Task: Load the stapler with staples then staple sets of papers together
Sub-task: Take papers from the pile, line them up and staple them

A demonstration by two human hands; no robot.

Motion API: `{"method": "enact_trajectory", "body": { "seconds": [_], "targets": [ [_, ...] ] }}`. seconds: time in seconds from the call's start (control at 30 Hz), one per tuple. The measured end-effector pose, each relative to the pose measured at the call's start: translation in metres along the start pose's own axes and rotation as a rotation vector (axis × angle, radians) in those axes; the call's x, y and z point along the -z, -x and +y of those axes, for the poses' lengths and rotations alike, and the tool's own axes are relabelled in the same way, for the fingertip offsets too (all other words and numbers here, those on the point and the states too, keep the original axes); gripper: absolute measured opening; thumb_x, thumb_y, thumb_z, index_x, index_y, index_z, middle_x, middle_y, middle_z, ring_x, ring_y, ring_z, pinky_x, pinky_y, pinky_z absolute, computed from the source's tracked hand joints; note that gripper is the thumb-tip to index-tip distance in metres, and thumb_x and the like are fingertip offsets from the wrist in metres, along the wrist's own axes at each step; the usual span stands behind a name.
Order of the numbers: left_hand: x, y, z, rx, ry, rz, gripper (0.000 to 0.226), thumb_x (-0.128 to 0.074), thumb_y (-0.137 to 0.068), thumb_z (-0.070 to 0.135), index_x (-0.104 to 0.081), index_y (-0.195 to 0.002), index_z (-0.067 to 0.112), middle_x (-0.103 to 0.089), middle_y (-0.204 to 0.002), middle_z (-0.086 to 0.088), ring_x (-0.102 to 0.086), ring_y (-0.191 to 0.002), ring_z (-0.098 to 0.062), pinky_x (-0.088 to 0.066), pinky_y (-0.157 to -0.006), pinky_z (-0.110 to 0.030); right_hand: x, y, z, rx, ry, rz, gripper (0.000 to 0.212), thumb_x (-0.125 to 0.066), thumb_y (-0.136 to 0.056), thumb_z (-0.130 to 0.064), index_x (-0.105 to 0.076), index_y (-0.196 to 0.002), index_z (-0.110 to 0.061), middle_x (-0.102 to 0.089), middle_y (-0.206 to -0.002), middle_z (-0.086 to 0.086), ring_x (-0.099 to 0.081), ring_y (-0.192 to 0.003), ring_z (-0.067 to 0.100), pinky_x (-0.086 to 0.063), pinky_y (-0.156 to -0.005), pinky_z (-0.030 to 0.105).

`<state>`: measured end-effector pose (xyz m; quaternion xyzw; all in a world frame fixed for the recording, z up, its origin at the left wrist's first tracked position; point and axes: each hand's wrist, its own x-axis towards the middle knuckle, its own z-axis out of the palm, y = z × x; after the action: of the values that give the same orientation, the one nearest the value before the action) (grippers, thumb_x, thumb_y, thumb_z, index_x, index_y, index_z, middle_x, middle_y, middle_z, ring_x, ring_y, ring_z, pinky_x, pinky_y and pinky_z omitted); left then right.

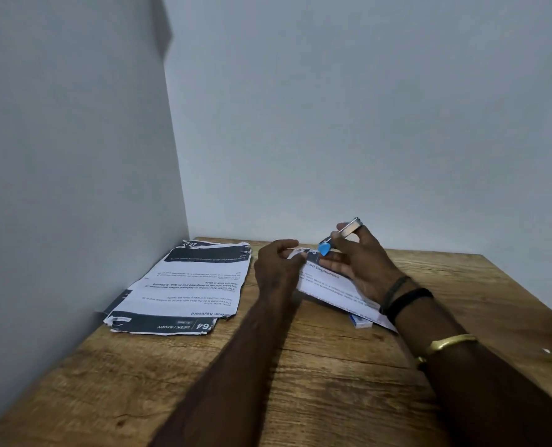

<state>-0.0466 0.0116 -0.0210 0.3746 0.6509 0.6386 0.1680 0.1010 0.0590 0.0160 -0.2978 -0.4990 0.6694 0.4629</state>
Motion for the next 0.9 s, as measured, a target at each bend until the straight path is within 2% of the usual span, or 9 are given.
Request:
{"method": "enact_trajectory", "body": {
  "seconds": [0.1,0.17,0.23,0.33,0.43,0.53,0.63,0.73,0.9],
  "targets": [
    [-0.001,0.002,0.002,-0.001,0.022,0.012,0.017,-0.082,-0.078,0.021,-0.079,-0.094,0.02,-0.078,-0.09,0.001,-0.073,-0.085,-0.015,-0.057,-0.071,-0.028,-0.002,-0.007,0.003,0.077,0.13,-0.011,0.034,-0.063,-0.098,-0.007,-0.054,-0.13,-0.003,-0.069,-0.116,0.022,-0.074,-0.096,0.029,-0.065,-0.081,0.039],
    [-0.001,0.001,0.002,-0.009,0.014,0.017,0.011,-0.082,-0.077,0.021,-0.078,-0.087,0.024,-0.078,-0.087,0.004,-0.073,-0.083,-0.014,-0.059,-0.075,-0.032,-0.004,-0.011,0.006,0.135,0.213,-0.009,0.034,-0.065,-0.097,-0.008,-0.056,-0.13,-0.005,-0.07,-0.118,0.022,-0.074,-0.098,0.03,-0.066,-0.074,0.034],
    [-0.001,0.001,0.002,-0.01,0.018,0.014,0.012,-0.082,-0.076,0.02,-0.074,-0.08,0.028,-0.078,-0.086,0.004,-0.073,-0.083,-0.015,-0.061,-0.08,-0.039,-0.004,-0.014,0.008,0.185,0.309,0.004,0.033,-0.065,-0.097,-0.007,-0.057,-0.128,-0.007,-0.07,-0.12,0.017,-0.074,-0.102,0.031,-0.066,-0.074,0.037],
    [-0.001,0.001,0.002,-0.033,0.034,0.015,0.011,-0.082,-0.077,0.018,-0.076,-0.084,0.024,-0.078,-0.087,0.002,-0.074,-0.083,-0.016,-0.061,-0.082,-0.041,-0.002,-0.018,0.011,0.256,0.459,0.009,0.027,-0.066,-0.097,-0.009,-0.061,-0.123,-0.014,-0.07,-0.121,0.012,-0.073,-0.105,0.031,-0.064,-0.078,0.048],
    [-0.002,0.003,0.002,-0.055,0.044,0.019,0.011,-0.08,-0.078,0.016,-0.076,-0.087,0.021,-0.077,-0.088,0.001,-0.073,-0.084,-0.016,-0.061,-0.081,-0.04,0.001,-0.017,0.01,0.322,0.566,-0.023,0.027,-0.068,-0.096,-0.012,-0.063,-0.122,-0.015,-0.071,-0.117,0.009,-0.071,-0.106,0.03,-0.058,-0.074,0.036],
    [-0.003,0.004,0.002,-0.06,0.058,0.021,0.011,-0.08,-0.079,0.015,-0.076,-0.088,0.021,-0.077,-0.09,0.001,-0.073,-0.086,-0.016,-0.061,-0.082,-0.041,0.003,-0.015,0.009,0.352,0.596,-0.04,0.028,-0.068,-0.095,-0.013,-0.063,-0.123,-0.013,-0.072,-0.116,0.009,-0.07,-0.107,0.028,-0.056,-0.076,0.032],
    [-0.003,0.004,0.004,-0.072,0.061,0.024,0.011,-0.08,-0.081,0.016,-0.076,-0.091,0.018,-0.077,-0.094,-0.001,-0.073,-0.089,-0.02,-0.062,-0.081,-0.041,0.004,-0.015,0.008,0.35,0.603,-0.069,0.026,-0.07,-0.094,-0.013,-0.065,-0.12,-0.012,-0.073,-0.113,0.01,-0.071,-0.107,0.029,-0.062,-0.084,0.038],
    [-0.004,0.005,0.004,-0.097,0.067,0.012,0.013,-0.081,-0.08,0.016,-0.076,-0.092,0.017,-0.078,-0.096,-0.004,-0.073,-0.089,-0.021,-0.062,-0.081,-0.043,0.003,-0.015,0.008,0.37,0.605,-0.041,0.021,-0.07,-0.094,-0.014,-0.067,-0.115,-0.012,-0.074,-0.111,0.01,-0.072,-0.105,0.028,-0.061,-0.091,0.046],
    [-0.004,0.005,0.004,-0.101,0.097,-0.014,0.012,-0.081,-0.075,0.018,-0.075,-0.084,0.023,-0.079,-0.089,-0.003,-0.075,-0.085,-0.022,-0.062,-0.079,-0.046,0.002,-0.016,0.008,0.424,0.671,0.021,0.016,-0.069,-0.095,-0.016,-0.068,-0.11,-0.011,-0.076,-0.101,0.007,-0.074,-0.097,0.025,-0.061,-0.091,0.049]
  ]
}}
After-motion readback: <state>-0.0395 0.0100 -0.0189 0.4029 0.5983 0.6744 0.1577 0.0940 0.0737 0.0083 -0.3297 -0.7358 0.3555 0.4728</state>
